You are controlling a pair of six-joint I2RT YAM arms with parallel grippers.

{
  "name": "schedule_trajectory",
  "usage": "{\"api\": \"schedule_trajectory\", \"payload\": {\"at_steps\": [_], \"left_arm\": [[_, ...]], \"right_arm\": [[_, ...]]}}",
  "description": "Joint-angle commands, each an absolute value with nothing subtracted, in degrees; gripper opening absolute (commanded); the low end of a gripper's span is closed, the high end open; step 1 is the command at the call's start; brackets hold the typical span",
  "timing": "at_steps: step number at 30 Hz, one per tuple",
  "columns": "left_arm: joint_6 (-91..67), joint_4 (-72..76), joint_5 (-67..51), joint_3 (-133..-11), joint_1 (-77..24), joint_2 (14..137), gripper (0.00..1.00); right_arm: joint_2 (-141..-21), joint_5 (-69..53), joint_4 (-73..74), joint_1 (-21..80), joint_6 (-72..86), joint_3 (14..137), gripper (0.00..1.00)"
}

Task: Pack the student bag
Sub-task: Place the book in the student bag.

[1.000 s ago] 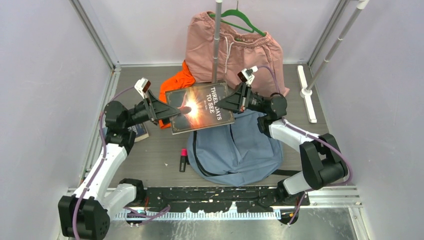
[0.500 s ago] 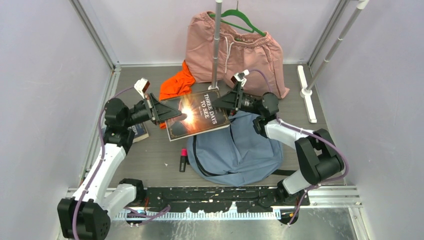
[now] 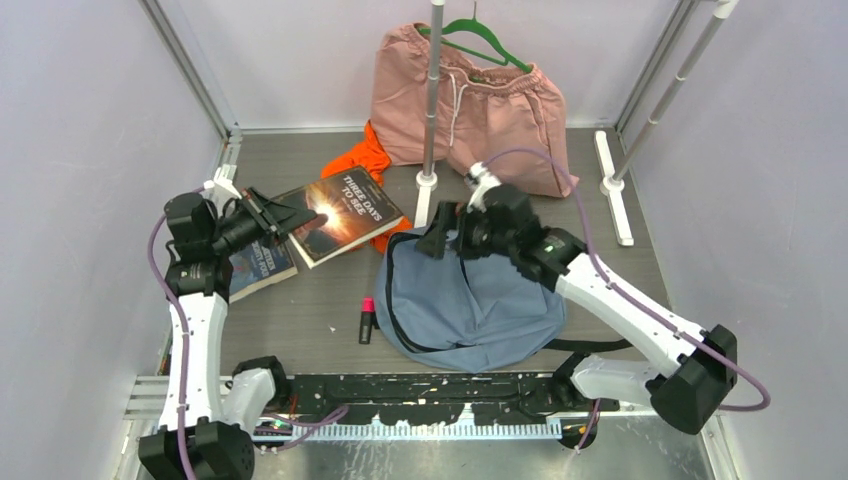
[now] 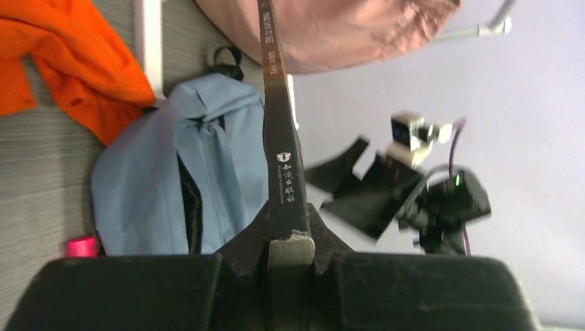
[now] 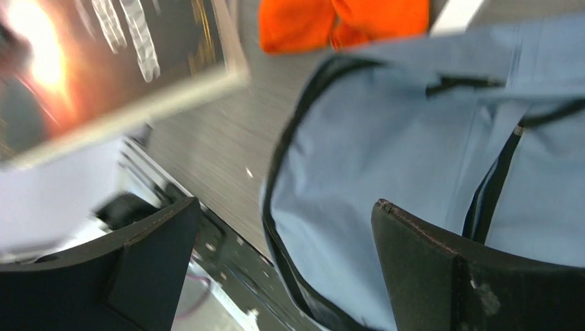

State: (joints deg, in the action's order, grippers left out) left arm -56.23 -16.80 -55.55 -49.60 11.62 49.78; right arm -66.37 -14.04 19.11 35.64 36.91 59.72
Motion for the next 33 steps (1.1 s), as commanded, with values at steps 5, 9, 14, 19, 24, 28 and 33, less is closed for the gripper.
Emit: {"api": "schedule_trajectory", "payload": {"at_steps": [5, 9, 14, 19, 24, 28, 33], "left_arm": [[-53.86, -22.72, -43.79, -56.06, 14.49, 49.11, 0.0], [-49.03, -30.71, -36.18, -60.3, 14.82, 49.1, 0.0], [-50.53, -28.7, -38.18, -60.22, 14.95, 49.22, 0.0], [-52.54, -25.67, -40.21, -58.45, 15.0, 49.27, 0.0], [-53.39, -24.39, -41.11, -56.85, 14.98, 49.3, 0.0], [-53.35, -24.29, -41.37, -56.4, 15.01, 49.39, 0.0], [-53.26, -23.53, -41.9, -56.12, 14.94, 49.05, 0.0]], "right_arm": [[-77.11, 5.61, 26.19, 53.67, 33.61, 65.41, 1.0], [-83.17, 8.29, 21.42, 56.73, 35.04, 67.79, 1.0], [-89.1, 9.93, 21.68, 56.6, 35.25, 71.31, 0.85], [-92.03, 9.77, 22.8, 56.66, 37.48, 71.89, 0.57], [-91.32, 9.15, 21.64, 56.63, 38.39, 70.1, 0.35], [-91.53, 6.88, 21.14, 56.6, 38.54, 70.28, 0.34], [-93.66, 5.97, 20.64, 56.51, 39.43, 71.1, 0.57]]}}
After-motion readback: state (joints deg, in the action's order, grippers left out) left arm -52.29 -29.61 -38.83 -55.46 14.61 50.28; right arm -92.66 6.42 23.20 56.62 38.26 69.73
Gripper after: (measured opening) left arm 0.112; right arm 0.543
